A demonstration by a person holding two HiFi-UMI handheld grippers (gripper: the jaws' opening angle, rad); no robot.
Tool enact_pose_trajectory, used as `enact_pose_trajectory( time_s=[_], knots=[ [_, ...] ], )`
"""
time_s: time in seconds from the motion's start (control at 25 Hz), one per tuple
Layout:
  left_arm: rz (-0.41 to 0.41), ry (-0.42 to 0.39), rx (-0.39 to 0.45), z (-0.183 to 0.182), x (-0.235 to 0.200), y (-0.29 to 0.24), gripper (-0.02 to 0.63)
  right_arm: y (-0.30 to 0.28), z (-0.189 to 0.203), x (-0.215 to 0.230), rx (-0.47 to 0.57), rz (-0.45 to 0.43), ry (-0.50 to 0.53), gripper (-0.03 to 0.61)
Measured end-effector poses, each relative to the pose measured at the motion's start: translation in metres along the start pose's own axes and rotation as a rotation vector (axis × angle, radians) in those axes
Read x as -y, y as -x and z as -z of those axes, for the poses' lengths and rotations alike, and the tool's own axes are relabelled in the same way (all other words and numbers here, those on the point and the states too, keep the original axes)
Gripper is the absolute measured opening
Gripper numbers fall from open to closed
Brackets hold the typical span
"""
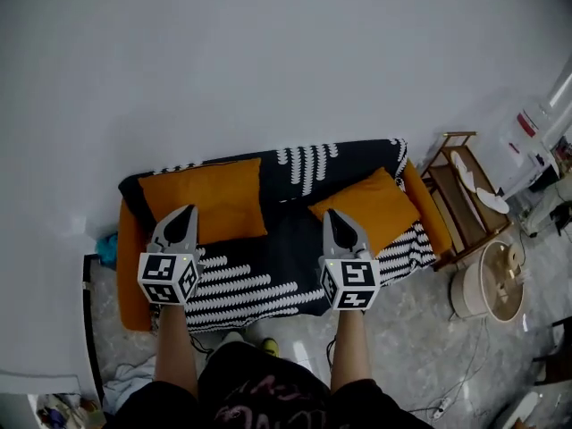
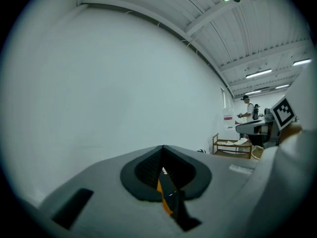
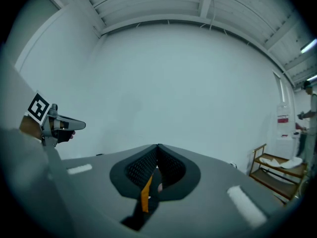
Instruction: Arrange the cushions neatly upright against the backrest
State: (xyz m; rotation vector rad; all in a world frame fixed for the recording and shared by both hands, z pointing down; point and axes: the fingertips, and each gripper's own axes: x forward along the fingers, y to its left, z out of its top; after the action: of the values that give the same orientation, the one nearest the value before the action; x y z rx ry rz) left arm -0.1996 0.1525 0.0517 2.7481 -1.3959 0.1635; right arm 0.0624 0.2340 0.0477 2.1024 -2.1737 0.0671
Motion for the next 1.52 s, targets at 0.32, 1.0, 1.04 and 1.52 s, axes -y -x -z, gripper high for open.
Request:
enact_pose_trajectory(
  time_s=[0.32, 1.0, 1.04, 1.52],
  knots=[
    [0.307, -0.007, -0.027, 0.003, 0.089, -0.090, 0.002, 0.051, 0.014, 0.082, -0.039, 0.288, -0.028, 0.013],
    [0.858, -0.044, -0.082, 0.022, 0.282, -0.187, 0.002, 0.176, 0.052, 0.173, -0.133, 0.789, -0.062, 0.013],
    [0.875, -0.048, -0.085, 0.022, 0.298, -0.191, 0.002, 0.183, 0.055, 0.183, -0.136, 0.800, -0.063, 0.013],
    [0.895, -0.075, -0.143, 0.047, 0.516, -0.254, 0.002, 0.256, 0.113, 0.373, -0.194, 0.766, -0.075, 0.014]
  ],
)
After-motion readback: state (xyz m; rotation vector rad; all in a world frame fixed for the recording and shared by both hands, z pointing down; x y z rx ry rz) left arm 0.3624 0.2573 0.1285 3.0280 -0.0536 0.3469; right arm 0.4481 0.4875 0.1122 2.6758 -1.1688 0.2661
